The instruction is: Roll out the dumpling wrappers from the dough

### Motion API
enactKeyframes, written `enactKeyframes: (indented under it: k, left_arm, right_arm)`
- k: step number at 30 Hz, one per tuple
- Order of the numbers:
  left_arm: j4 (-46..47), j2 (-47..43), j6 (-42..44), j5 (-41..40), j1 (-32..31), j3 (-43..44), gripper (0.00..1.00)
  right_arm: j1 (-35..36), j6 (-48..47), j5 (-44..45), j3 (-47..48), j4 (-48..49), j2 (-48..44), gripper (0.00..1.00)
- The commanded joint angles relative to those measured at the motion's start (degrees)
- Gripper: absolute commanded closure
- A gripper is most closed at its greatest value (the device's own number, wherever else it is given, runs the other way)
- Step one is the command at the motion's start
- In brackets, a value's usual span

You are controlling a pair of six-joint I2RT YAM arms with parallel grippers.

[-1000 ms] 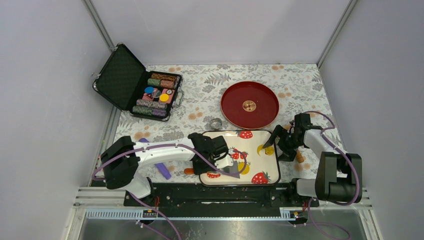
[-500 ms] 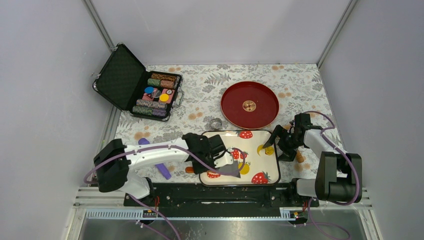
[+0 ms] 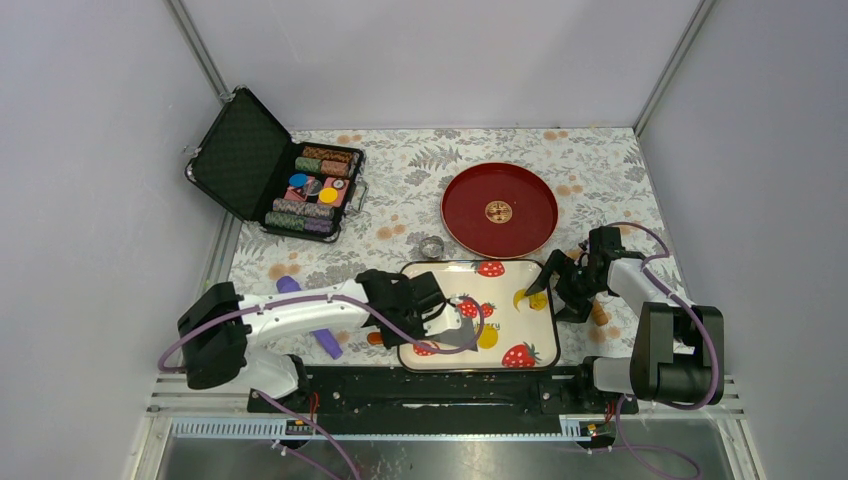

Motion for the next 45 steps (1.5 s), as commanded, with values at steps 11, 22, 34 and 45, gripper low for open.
enactKeyframes:
  k: [11, 22, 34, 45]
  left_arm:
    - [0.1, -2.2, 2.3, -2.9, 0.2, -0.7, 1.0]
    - [-0.9, 3.0, 2.5, -0.9, 0.2, 1.7, 1.0]
    - [-1.9, 7.3, 2.3, 1.2, 0.2, 4.7, 1.0]
    - [-2.3, 11.3, 1.9, 0.4, 0.1, 8.0, 1.0]
  right_arm:
    - [-0.1, -0.3, -1.4, 0.0, 0.8, 0.9, 0.01]
    - [-0.1, -0.3, -1.5, -0.1, 0.7, 0.8, 0.0]
    - [-0.1, -0.4, -1.6, 0.0, 0.7, 0.9, 0.0]
    - [-0.1, -0.3, -1.6, -0.1, 0.8, 0.8, 0.0]
